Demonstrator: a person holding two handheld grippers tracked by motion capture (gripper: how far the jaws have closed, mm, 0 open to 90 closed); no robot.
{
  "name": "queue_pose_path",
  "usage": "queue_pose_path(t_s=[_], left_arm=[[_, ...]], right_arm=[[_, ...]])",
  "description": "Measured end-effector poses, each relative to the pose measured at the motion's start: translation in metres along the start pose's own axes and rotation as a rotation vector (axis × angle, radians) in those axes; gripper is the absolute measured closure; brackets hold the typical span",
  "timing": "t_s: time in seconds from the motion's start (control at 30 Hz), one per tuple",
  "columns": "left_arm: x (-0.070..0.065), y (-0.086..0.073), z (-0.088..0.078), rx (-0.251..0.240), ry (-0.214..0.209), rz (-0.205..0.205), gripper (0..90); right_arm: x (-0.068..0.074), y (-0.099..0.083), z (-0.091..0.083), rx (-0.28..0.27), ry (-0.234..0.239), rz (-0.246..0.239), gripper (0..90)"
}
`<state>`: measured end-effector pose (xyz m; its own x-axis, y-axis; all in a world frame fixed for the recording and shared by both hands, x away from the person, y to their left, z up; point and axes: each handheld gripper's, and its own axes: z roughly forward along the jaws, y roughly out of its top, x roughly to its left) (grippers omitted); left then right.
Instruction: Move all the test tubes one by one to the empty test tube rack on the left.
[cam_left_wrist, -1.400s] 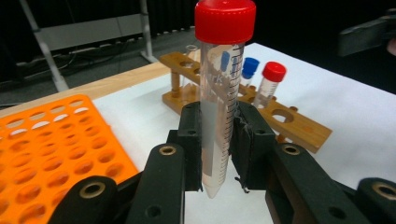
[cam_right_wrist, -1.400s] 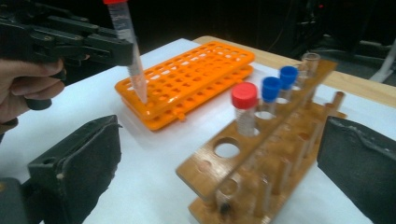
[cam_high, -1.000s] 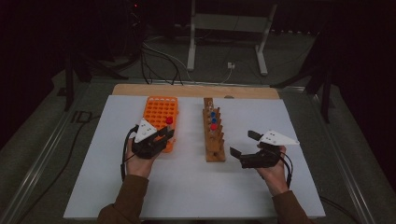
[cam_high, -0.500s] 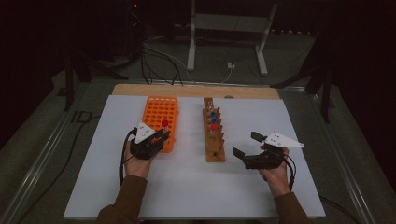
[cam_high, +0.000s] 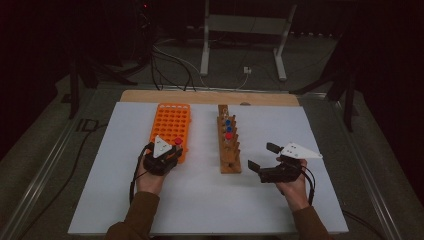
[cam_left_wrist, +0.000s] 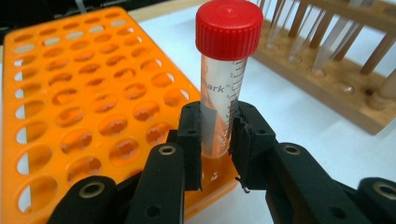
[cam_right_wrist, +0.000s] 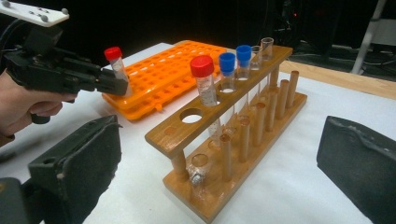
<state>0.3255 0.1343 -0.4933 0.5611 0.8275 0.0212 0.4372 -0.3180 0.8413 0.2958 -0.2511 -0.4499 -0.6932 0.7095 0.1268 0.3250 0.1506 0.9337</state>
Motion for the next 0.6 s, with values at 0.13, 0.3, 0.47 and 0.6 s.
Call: queue_pose_path(t_s=[0.13,0.3,0.47,0.6], left_arm=[[0.002,-0.001,0.000,-0.001,-0.012,-0.019,74.9],[0.006,-0.002,-0.005,-0.026,-0.042,-0.071,64.9],[0.007,-0.001,-0.020,-0.072,-0.069,-0.126,54.4],[0.004,0.000,-0.035,-0.116,-0.092,-0.143,48.5]], right_arm=[[0.001,0.000,0.001,0.001,0.002,-0.001,0.3],[0.002,0.001,0.001,-0.001,0.006,-0.002,0.3],[0.003,0.003,0.001,-0.006,0.004,0.000,0.3],[0.004,0.009,0.003,-0.008,0.014,0.004,0.3]])
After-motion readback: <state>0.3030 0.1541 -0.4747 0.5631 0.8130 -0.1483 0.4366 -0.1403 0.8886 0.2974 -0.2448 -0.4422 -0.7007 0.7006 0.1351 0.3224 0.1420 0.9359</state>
